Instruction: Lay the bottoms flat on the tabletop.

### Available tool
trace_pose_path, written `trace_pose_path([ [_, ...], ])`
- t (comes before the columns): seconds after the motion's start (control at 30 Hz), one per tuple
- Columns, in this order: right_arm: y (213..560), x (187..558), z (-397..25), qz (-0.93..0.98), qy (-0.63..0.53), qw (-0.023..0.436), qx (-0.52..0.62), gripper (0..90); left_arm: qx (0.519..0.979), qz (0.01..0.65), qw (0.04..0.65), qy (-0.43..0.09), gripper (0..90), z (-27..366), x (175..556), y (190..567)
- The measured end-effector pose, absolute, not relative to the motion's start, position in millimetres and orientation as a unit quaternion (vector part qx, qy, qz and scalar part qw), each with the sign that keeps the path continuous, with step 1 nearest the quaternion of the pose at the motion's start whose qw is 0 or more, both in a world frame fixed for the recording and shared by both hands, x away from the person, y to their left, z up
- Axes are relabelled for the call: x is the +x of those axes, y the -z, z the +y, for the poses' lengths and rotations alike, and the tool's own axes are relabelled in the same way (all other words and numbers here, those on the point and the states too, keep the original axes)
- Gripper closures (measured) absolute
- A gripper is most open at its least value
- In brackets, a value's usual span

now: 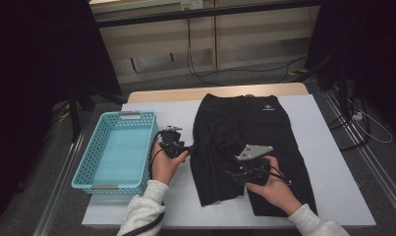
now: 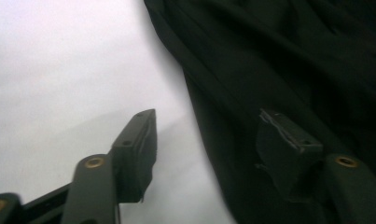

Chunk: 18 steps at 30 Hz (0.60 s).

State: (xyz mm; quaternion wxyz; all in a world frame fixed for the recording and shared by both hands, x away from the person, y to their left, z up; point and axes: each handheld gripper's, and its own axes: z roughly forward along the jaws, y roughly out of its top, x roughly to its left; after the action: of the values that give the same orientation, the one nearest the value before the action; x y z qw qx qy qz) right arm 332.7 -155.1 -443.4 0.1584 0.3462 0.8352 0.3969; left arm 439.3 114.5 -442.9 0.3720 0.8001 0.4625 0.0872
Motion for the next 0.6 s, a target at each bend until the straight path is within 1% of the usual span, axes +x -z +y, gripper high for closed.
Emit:
trace_pose_path([
  [0.1, 443.9, 333.6, -158.9, 0.832, -0.397, 0.162, 0.353, 35.5, 0.8, 0.461, 0.372, -0.094, 32.5, 118.3, 435.3, 441.8],
  [0.2, 444.4, 334.8, -162.4, 0.829, -0.397, 0.164, 0.359, 32.5, 0.806, 0.453, 0.371, -0.092, 30.6, 119.1, 431.7, 442.1],
  [0.43, 444.3, 335.6, -166.9, 0.825, -0.394, 0.174, 0.366, 27.8, 0.813, 0.442, 0.367, -0.092, 29.9, 118.7, 426.8, 443.6],
  [0.6, 443.9, 335.6, -167.4, 0.824, -0.393, 0.177, 0.367, 27.6, 0.816, 0.436, 0.369, -0.092, 33.3, 119.2, 423.3, 444.4],
])
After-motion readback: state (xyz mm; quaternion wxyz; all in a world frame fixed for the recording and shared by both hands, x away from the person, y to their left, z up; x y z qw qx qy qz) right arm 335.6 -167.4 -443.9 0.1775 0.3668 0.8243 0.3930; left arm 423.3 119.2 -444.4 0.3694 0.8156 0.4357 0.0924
